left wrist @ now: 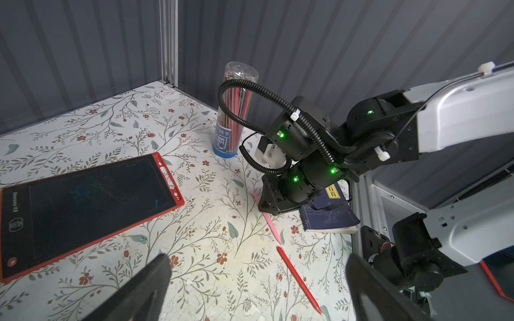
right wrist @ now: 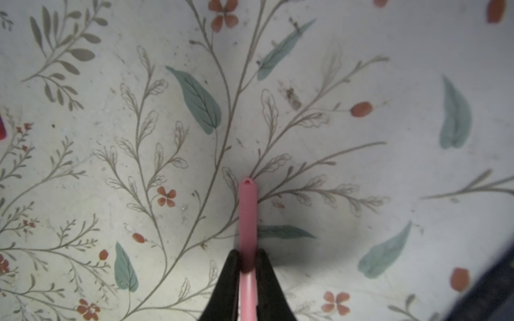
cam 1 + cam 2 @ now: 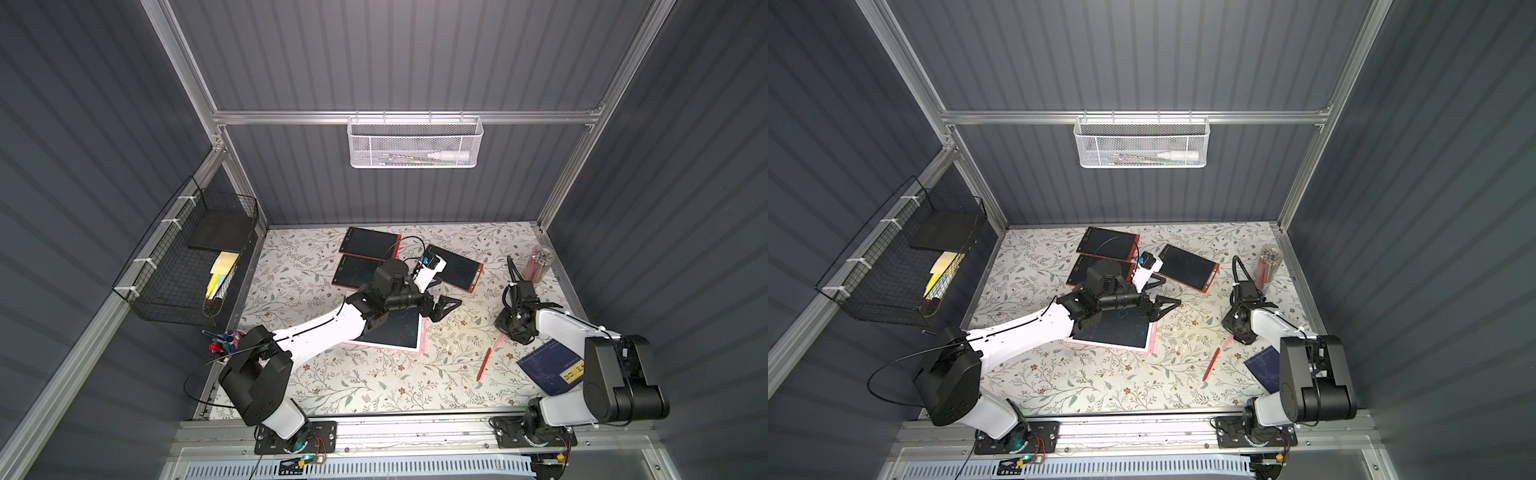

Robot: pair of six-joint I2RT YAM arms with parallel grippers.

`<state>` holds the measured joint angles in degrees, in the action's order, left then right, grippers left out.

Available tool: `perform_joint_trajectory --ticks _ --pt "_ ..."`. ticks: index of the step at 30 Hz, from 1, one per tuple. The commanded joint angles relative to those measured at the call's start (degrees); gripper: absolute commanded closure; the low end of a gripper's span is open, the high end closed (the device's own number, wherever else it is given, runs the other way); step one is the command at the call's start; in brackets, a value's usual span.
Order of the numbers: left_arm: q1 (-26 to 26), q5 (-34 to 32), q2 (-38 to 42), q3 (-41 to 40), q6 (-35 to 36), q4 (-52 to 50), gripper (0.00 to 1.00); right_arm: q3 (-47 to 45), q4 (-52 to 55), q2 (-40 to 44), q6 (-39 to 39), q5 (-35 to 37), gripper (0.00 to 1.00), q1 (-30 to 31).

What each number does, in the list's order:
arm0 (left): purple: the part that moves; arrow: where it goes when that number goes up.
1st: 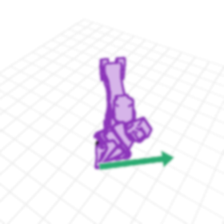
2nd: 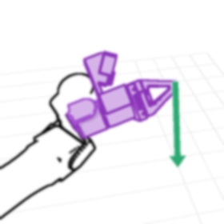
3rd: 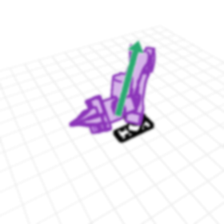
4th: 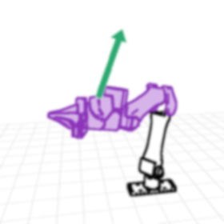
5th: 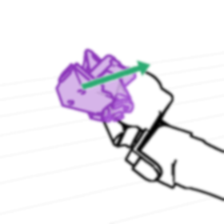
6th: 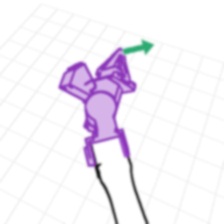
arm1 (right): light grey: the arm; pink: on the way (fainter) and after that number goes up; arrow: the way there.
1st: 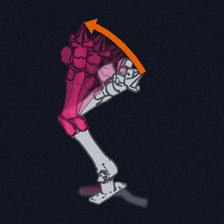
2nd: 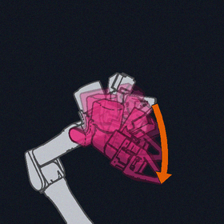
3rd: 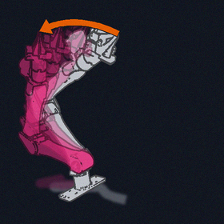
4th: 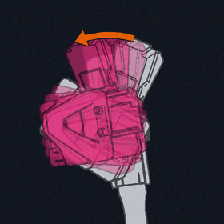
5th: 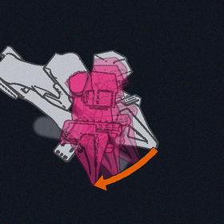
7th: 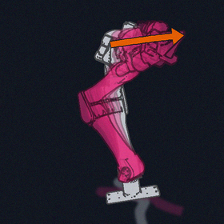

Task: Place the stylus back onto the writing tablet
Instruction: Pick up the stylus from the center of the board.

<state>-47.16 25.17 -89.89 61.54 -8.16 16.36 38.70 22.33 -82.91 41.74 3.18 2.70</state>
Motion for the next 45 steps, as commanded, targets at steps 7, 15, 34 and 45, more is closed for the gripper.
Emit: perform_joint_trajectory --ticks 7,15,34,45 --pt "0.2 0.6 0.8 -0.2 -0.4 0.8 0.01 -0.8 5.0 -2.4 0.0 1.7 0.84 0.2" --pt "0.2 0.6 0.7 -0.2 -0.4 0.7 0.01 -0.6 4.3 -2.8 1.0 1.0 0.86 0.2" --pt "0.2 0.7 0.5 -0.2 -0.4 0.6 0.01 1.5 4.1 -3.2 0.1 -1.5 0.88 0.3" --pt "0.2 0.6 0.3 -0.1 -0.4 0.6 0.01 2.5 4.6 -4.2 0.0 -1.7 0.83 0.3"
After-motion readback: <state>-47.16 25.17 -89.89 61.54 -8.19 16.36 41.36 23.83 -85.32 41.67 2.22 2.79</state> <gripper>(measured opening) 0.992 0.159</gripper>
